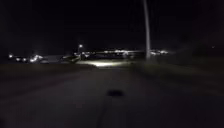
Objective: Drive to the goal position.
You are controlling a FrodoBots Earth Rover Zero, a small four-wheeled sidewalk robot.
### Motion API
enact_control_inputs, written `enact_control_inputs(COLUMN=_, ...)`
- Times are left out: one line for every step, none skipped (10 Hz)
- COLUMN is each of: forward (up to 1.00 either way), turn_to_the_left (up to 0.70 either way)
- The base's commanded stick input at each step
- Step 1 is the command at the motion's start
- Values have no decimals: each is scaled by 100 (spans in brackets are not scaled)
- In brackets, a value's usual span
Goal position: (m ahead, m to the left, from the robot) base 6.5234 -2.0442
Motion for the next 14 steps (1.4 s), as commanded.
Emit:
enact_control_inputs(forward=70, turn_to_the_left=0)
enact_control_inputs(forward=70, turn_to_the_left=0)
enact_control_inputs(forward=70, turn_to_the_left=0)
enact_control_inputs(forward=70, turn_to_the_left=0)
enact_control_inputs(forward=70, turn_to_the_left=0)
enact_control_inputs(forward=70, turn_to_the_left=0)
enact_control_inputs(forward=70, turn_to_the_left=0)
enact_control_inputs(forward=70, turn_to_the_left=0)
enact_control_inputs(forward=70, turn_to_the_left=0)
enact_control_inputs(forward=70, turn_to_the_left=0)
enact_control_inputs(forward=70, turn_to_the_left=0)
enact_control_inputs(forward=70, turn_to_the_left=0)
enact_control_inputs(forward=70, turn_to_the_left=0)
enact_control_inputs(forward=70, turn_to_the_left=0)
